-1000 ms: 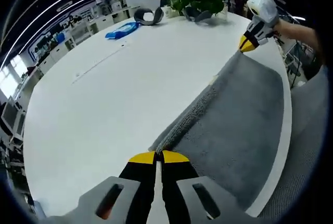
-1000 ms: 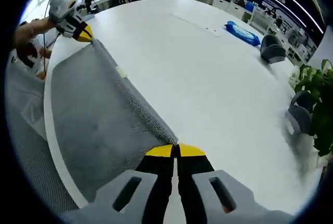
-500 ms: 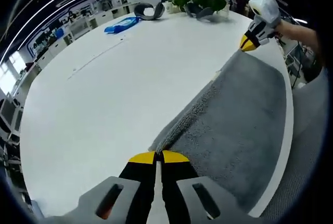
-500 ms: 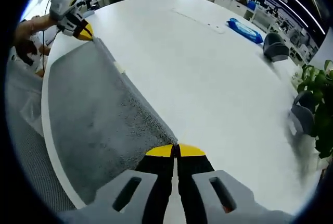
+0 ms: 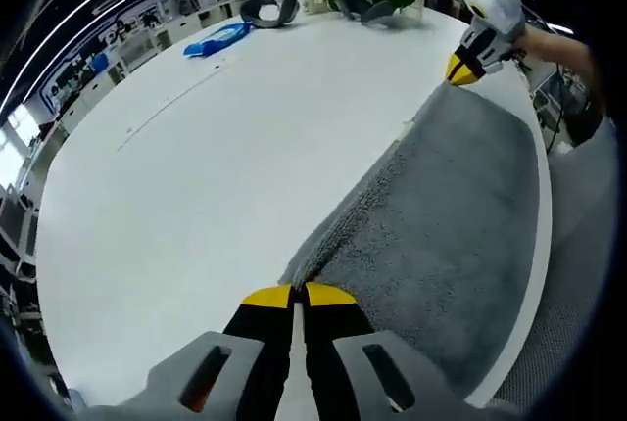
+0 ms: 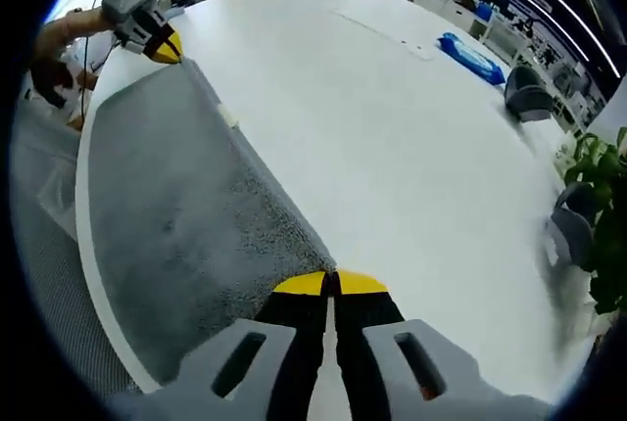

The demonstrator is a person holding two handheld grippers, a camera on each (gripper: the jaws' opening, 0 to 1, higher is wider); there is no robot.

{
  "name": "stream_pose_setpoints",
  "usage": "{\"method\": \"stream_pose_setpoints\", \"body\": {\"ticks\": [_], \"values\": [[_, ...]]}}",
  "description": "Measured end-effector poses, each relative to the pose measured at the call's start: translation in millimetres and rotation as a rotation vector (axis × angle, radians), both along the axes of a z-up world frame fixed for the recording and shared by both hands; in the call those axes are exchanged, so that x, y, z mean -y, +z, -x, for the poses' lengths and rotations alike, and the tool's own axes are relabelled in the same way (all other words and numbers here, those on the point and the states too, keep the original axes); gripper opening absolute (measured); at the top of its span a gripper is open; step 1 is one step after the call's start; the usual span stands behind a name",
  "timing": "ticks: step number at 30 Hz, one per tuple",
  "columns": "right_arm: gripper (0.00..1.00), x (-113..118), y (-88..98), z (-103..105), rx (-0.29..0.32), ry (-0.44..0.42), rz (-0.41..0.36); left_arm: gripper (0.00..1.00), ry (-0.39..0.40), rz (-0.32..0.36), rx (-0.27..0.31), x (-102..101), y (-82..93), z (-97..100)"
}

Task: Fold the towel on the table until its edges align and the towel forms a compact rectangular stack.

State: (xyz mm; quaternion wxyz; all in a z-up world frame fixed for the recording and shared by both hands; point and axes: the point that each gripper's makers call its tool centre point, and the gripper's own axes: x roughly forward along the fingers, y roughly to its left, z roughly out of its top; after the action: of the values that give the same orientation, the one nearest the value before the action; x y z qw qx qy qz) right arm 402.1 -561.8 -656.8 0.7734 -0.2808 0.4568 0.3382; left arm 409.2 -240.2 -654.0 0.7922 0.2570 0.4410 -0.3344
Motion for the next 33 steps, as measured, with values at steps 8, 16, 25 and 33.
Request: {"method": "stream_pose_setpoints", "body": {"ticks": [8, 16, 25, 33], "values": [[0.01, -1.0, -1.9, -0.3, 0.007, 0.103, 0.098, 0.03, -0.151, -0.102, 0.031, 3.3, -1.6, 2.3], [0.00, -1.9, -4.0, -1.3, -0.048, 0.117, 0.118, 0.03, -0.138, -0.132, 0.041, 2.5, -1.1, 1.9], [0.00, -2.9, -3.5, 2.0, 0.018, 0.106, 0.124, 0.03, -0.069, -0.151, 0.108, 0.7, 0.0, 3.7], [0.00, -1.9, -3.0, 0.4, 0.026, 0.114, 0.106, 0.06, 0.019, -0.074, 0.207, 0.3, 14.8, 7.1]]}}
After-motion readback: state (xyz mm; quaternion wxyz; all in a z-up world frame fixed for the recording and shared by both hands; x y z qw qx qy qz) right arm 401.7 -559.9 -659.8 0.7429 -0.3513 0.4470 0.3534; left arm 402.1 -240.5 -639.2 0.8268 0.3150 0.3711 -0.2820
